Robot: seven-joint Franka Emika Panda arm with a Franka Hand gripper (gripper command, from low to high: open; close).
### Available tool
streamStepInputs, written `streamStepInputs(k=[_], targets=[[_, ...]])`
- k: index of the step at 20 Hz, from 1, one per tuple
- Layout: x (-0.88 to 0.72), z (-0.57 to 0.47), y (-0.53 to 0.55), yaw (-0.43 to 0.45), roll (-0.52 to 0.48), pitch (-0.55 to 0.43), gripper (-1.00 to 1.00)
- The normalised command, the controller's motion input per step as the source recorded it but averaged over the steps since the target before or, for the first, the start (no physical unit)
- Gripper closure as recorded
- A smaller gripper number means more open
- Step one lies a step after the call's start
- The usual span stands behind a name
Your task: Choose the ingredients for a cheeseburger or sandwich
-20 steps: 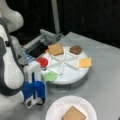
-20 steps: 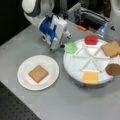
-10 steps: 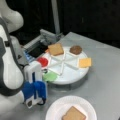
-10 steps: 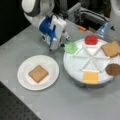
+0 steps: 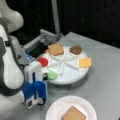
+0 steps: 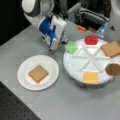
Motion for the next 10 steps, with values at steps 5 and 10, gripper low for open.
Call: streamStepInputs(k=[5,10], targets=[[0.04,0.13,0.10,-0.102,-0.030,0.048,1.00],[0.04,0.17,0.07,-0.086,-0.030,0.050,1.00]])
